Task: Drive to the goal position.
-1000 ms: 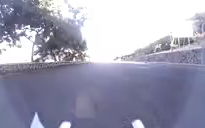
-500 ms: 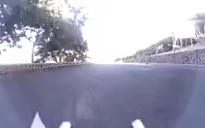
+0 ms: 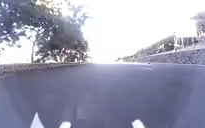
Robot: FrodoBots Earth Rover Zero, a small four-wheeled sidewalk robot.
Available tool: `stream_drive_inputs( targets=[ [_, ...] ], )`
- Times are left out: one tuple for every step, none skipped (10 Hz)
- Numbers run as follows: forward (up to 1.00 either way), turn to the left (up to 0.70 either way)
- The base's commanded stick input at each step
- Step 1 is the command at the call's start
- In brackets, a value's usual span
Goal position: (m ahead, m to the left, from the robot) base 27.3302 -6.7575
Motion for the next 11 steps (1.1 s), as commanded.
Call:
stream_drive_inputs(
  targets=[
    [0.50, 0.00],
    [0.50, 0.00],
    [0.50, 0.00],
    [0.50, 0.00],
    [0.50, 0.00],
    [0.50, 0.00],
    [0.50, 0.00],
    [0.50, 0.00],
    [0.50, 0.00],
    [0.50, 0.00],
    [0.50, 0.00]
  ],
)
